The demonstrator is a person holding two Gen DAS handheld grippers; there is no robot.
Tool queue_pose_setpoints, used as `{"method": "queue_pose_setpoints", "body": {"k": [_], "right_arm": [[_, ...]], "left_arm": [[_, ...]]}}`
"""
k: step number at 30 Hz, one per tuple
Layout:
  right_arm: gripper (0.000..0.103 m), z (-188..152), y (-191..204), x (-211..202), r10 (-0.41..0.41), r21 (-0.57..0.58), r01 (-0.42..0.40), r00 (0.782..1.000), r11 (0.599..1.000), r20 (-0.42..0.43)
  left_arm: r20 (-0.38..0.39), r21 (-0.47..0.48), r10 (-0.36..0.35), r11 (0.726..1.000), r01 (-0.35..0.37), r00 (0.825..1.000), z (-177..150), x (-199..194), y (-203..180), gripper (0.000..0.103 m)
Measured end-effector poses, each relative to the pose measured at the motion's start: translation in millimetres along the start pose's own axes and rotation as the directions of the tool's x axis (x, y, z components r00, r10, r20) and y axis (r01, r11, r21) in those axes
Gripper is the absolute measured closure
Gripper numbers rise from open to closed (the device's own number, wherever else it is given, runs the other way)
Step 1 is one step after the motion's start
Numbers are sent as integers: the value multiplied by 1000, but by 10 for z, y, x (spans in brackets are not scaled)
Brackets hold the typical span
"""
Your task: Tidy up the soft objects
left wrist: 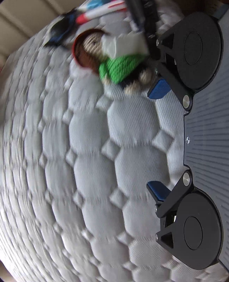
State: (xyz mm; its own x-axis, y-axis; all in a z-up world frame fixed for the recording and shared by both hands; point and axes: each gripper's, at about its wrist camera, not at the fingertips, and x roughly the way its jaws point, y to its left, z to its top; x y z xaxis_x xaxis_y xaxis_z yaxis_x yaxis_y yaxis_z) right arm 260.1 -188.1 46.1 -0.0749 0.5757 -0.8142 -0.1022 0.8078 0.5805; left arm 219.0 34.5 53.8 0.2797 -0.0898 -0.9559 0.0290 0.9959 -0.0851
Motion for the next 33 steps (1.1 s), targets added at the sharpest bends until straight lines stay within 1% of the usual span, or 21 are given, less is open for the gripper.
{"method": "queue_pose_setpoints", "body": {"k": [2,4,6,8,10,12,13,14,15,16,17,19,22,24,26,27,28,29,30,31,33], "right_arm": [[84,51,112,12,92,13,-93,996,996,20],[84,132,151,66,169,67,-171,985,983,40],[84,213,115,165,227,142,-232,973,962,46],[84,233,21,293,257,220,-255,966,941,18],[83,199,-79,400,277,287,-260,961,922,-19],[81,121,-121,405,234,287,-217,972,933,-26],[77,85,-102,366,177,246,-167,984,955,-19],[71,56,-32,308,109,168,-108,994,980,1],[70,29,54,249,45,81,-47,999,996,27],[68,2,140,189,-16,-4,17,998,1000,58],[61,-25,225,129,-75,-87,83,993,993,95],[58,-83,412,70,-144,-243,177,979,954,146],[54,-150,602,27,-167,-402,235,966,885,197],[53,-185,706,16,-170,-474,266,957,839,235],[53,-184,789,65,-176,-505,287,950,814,257],[53,-184,802,92,-176,-513,288,951,809,256],[61,-185,815,115,-174,-519,285,952,806,253],[84,-208,794,100,-164,-525,267,958,808,236],[94,-211,777,114,-157,-521,246,965,817,209],[92,-206,758,153,-161,-512,236,969,826,187],[92,-212,709,222,-177,-499,230,973,836,151]], "left_arm": [[-9,-110,11,994,-11,1000,16,11,212,2],[-20,-201,-14,980,9,1000,21,41,357,2],[-16,-249,-38,968,33,999,19,47,423,2],[-8,-236,-42,971,39,999,24,36,405,1],[-1,-198,-48,979,47,999,15,16,365,1],[8,-167,-70,983,70,998,9,4,297,1],[12,-158,-87,984,88,996,8,4,259,1],[13,-156,-108,982,109,994,15,24,211,1],[10,-156,-122,980,122,992,25,54,164,1],[4,-155,-125,980,124,992,36,81,130,1],[-1,-152,-122,981,121,993,45,102,101,1],[-6,-135,-99,986,98,995,56,129,60,1],[-8,-134,-90,987,88,996,65,142,57,1],[-9,-141,-84,987,82,996,85,165,80,1],[-5,-153,-70,986,69,998,91,164,121,1],[0,-163,-58,985,57,998,90,151,152,1],[6,-176,-42,984,43,999,89,132,190,1],[13,-191,-27,981,29,1000,87,112,234,1],[20,-213,-21,977,24,1000,85,93,288,1],[24,-239,-34,970,39,999,79,79,344,1],[34,-289,-107,951,113,994,54,66,440,1]]}}
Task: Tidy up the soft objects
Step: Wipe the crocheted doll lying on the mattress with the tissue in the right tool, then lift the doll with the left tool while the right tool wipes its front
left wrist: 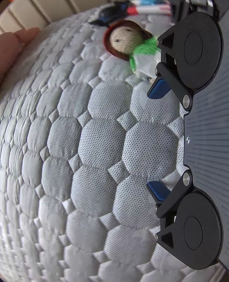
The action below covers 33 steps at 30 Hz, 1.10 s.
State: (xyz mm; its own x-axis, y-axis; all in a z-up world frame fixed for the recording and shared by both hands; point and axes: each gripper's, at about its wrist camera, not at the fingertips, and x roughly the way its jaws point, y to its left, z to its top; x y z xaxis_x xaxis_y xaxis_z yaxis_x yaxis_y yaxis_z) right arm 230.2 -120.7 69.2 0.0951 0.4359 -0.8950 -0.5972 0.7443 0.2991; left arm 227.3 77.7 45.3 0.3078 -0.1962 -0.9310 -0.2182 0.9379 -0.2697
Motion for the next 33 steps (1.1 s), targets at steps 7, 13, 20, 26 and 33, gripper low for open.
{"method": "queue_pose_setpoints", "body": {"k": [7,13,20,26,33], "right_arm": [[91,-189,2,-10,-32,-41,29,997,999,-66],[70,-217,9,-46,-81,-75,77,995,994,-53],[67,-100,23,17,-82,-37,84,996,996,33],[93,-108,-200,-116,11,146,-18,999,989,50],[91,-43,-982,-646,211,546,-306,950,780,230]], "left_arm": [[-67,-152,-394,912,381,917,-127,38,85,1],[-161,-9,-272,961,275,949,-217,267,-251,0],[-153,-45,-300,954,297,941,-170,332,-228,0],[-49,-363,-435,846,389,899,-98,338,211,0],[6,-102,-265,959,264,964,63,103,-157,0]]}}
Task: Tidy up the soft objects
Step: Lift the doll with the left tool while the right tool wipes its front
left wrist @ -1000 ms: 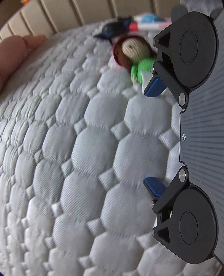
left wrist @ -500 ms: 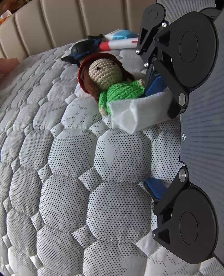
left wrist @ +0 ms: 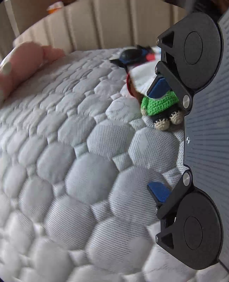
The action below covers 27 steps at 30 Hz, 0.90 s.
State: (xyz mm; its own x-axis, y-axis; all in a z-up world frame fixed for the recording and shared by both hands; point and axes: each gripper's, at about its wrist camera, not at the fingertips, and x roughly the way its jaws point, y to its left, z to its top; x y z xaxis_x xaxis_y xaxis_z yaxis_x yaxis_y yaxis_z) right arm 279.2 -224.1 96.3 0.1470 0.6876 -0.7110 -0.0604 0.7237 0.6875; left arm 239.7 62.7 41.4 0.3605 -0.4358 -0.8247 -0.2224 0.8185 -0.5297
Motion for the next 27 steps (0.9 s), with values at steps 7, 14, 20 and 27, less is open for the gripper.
{"method": "queue_pose_setpoints", "body": {"k": [7,14,20,27], "right_arm": [[91,27,-822,-88,30,418,-37,999,908,24],[91,-219,-1009,-453,-80,415,28,991,909,107],[91,-120,-992,-563,-244,271,210,964,940,101],[91,-143,-723,-644,-173,143,151,973,978,155]], "left_arm": [[-29,270,63,961,-52,998,13,210,-568,0],[-60,392,22,920,3,998,-7,437,-902,0],[93,189,-164,971,144,982,48,61,-784,0],[-46,267,14,964,-1,999,-30,314,-768,0]]}}
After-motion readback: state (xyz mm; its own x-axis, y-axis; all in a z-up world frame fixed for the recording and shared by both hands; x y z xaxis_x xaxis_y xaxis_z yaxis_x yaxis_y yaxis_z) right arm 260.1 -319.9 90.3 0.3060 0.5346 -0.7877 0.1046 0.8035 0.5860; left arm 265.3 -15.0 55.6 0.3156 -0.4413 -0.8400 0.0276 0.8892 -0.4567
